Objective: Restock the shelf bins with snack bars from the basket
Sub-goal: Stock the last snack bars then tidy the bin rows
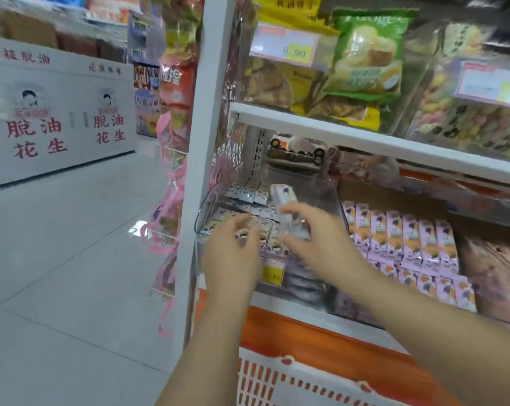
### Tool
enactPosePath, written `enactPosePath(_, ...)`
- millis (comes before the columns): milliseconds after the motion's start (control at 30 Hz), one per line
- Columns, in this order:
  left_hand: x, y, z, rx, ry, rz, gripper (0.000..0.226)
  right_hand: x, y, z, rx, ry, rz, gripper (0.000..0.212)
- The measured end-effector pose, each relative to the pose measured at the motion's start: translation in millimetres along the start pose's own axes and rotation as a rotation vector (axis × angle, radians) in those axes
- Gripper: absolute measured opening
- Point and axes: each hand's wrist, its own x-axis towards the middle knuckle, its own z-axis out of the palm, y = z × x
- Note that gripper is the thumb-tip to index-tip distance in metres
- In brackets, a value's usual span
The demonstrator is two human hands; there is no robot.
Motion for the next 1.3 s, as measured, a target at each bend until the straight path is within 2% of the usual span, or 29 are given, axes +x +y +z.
enactPosePath(67,5,-17,4,0.249,0.040,0.038,0.025,38,16,9,-0.012,-0.007,0.111,0.049)
enactPosePath(100,7,-23,4,0.297,0.057,0.041,0.026,57,25,15,-0.011,-0.034,0.165,0.051)
enactPosePath(233,13,-32,6,0.276,0.087,0.045,0.029,108,49,40,-0.024,-0.051,0.266,0.050)
enactPosePath(400,13,-43,9,0.287,0.116,0.138,0.024,136,58,66,-0.095,-0.060,0.366,0.054)
enactPosePath(500,11,-49,15,0.319,0.158,0.182,0.037,137,59,72,-0.104,-0.029,0.436,0.067)
enactPosePath(567,11,-50,18,0.317,0.172,0.182,0.044,135,59,70,-0.154,-0.044,0.423,0.070)
enactPosePath(800,11,-51,17,0.335,0.147,0.169,0.032,126,61,66,-0.275,-0.130,0.358,0.061)
enactPosePath(933,10,-50,16,0.350,0.135,0.167,0.035,121,50,69,-0.482,-0.046,0.310,0.039)
enactPosePath(1000,10,-50,16,0.355,0.149,0.187,0.040,122,50,72,-0.526,-0.006,0.287,0.035)
enactPosePath(1067,10,-52,17,0.360,0.166,0.206,0.045,124,52,72,-0.529,-0.036,0.274,0.040)
enactPosePath(1200,11,-53,16,0.366,0.168,0.214,0.045,135,56,61,-0.513,-0.228,0.313,0.056)
enactPosePath(1300,10,-46,12,0.367,0.110,0.176,0.038,133,58,50,-0.433,-0.323,0.338,0.068)
